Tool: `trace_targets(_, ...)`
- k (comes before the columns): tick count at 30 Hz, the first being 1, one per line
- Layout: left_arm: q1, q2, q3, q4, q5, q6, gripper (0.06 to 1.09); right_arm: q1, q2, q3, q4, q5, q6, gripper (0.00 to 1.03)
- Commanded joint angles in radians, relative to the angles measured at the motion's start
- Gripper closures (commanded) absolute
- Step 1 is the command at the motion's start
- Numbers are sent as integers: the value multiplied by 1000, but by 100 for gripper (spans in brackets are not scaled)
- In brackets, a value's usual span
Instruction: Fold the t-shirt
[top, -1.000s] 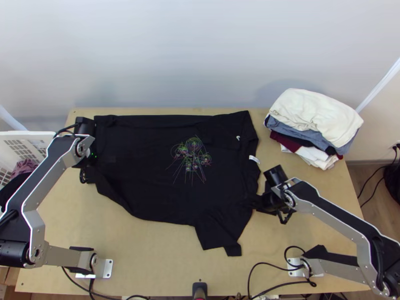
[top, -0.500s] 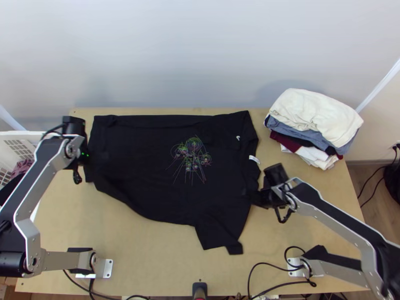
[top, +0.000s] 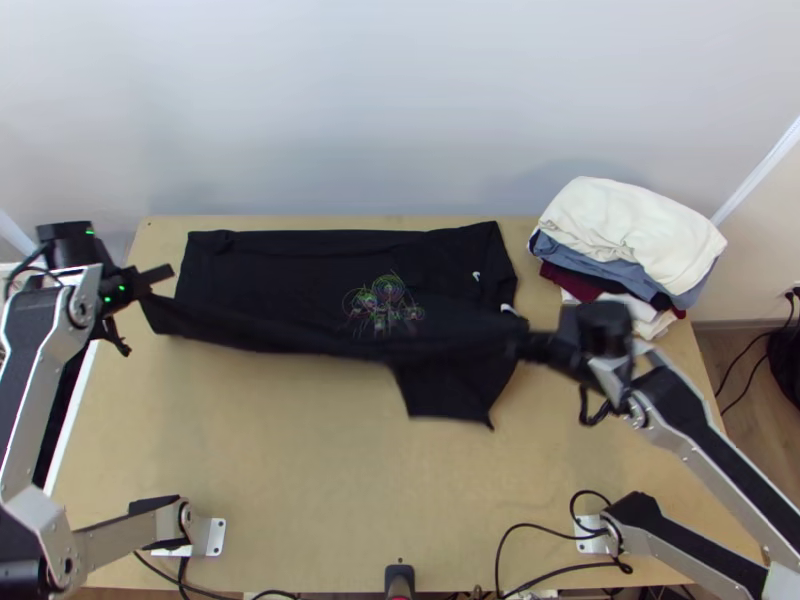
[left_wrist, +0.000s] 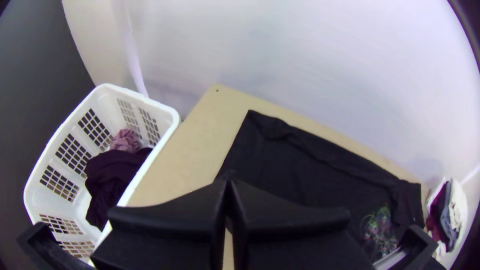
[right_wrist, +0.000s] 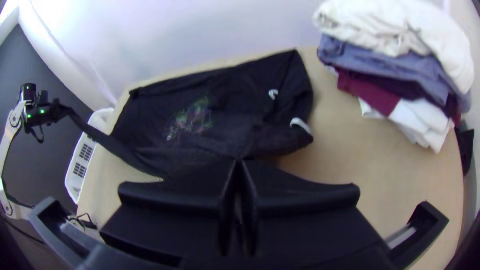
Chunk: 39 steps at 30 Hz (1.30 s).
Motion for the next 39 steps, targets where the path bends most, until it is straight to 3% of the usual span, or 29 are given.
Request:
trace_targets(1, 9, -77, 42, 57, 6, -37, 105, -67, -17, 106, 43, 16, -100, 100)
trace_targets(3, 10, -108, 54, 85, 6, -37, 105, -85, -5, 151, 63, 16, -155, 100)
trace_targets(9, 12, -133, 129, 128, 0, -56, 105, -122, 64, 273, 135, 18, -203, 100)
trace_targets(14, 30, -136, 164, 238, -9, -56, 105, -128, 104, 307, 323, 18, -247, 100)
trace_targets(23, 35, -71, 207, 467, -58, -34, 105, -168, 319, 589, 402, 26, -321, 100)
trace_targets(28, 36, 2, 290, 528, -60, -34, 105, -214, 440, 773, 466, 30, -325, 100)
trace_targets(39, 15, 203, 499, 618, -58, -20, 105, -343, 713, 1177, 469, 95, -321, 100)
